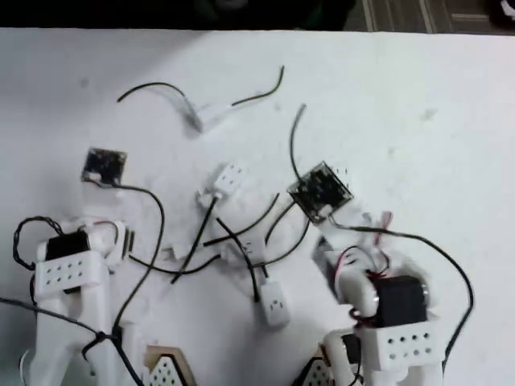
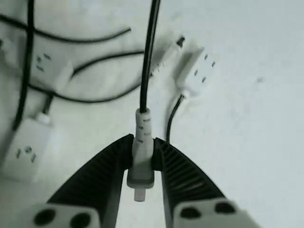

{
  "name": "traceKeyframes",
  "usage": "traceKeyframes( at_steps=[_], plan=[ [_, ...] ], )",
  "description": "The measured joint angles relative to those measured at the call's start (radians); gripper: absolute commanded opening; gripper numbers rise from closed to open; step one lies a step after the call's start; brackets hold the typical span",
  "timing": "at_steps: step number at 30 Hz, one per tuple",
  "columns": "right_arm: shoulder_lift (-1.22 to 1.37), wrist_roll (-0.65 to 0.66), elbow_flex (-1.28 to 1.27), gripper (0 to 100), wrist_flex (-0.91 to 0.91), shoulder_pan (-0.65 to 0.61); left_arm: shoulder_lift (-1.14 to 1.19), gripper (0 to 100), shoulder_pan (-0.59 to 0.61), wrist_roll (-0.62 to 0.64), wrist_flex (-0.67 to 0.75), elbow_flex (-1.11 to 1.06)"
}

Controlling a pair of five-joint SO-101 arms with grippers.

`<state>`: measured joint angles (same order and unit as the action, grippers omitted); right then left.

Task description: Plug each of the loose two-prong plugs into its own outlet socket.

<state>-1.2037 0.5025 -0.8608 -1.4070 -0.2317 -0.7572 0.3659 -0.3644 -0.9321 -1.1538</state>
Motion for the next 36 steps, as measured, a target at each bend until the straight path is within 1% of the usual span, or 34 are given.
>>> traceKeyframes(
  at_steps=[2, 5, 9, 13, 16, 20, 23, 27, 36],
  plan=[
    [0.011, -0.112, 0.000, 1.7, 0.066, -0.071, 0.000, 14, 0.000, 0.032, 0.000, 0.041],
    [0.031, -0.241, 0.000, 1.7, 0.178, -0.166, 0.000, 14, -0.005, 0.100, 0.000, 0.106],
    [0.058, -0.358, 0.000, 1.7, 0.287, -0.308, 0.000, 14, -0.075, 0.187, 0.000, 0.172],
    [0.091, -0.434, 0.000, 1.7, 0.350, -0.405, 0.000, 14, -0.150, 0.238, 0.000, 0.230],
    [0.100, -0.457, -0.021, 1.7, 0.397, -0.456, 0.000, 14, -0.195, 0.262, 0.000, 0.270],
    [0.101, -0.470, -0.109, 1.7, 0.488, -0.540, 0.000, 14, -0.279, 0.264, 0.000, 0.287],
    [0.107, -0.482, -0.152, 1.7, 0.543, -0.551, 0.000, 14, -0.345, 0.264, 0.000, 0.287],
    [0.107, -0.482, -0.170, 1.7, 0.578, -0.554, 0.000, 14, -0.404, 0.264, 0.000, 0.287],
    [0.107, -0.482, -0.172, 1.7, 0.585, -0.595, 0.000, 14, -0.493, 0.264, 0.000, 0.287]
  ],
)
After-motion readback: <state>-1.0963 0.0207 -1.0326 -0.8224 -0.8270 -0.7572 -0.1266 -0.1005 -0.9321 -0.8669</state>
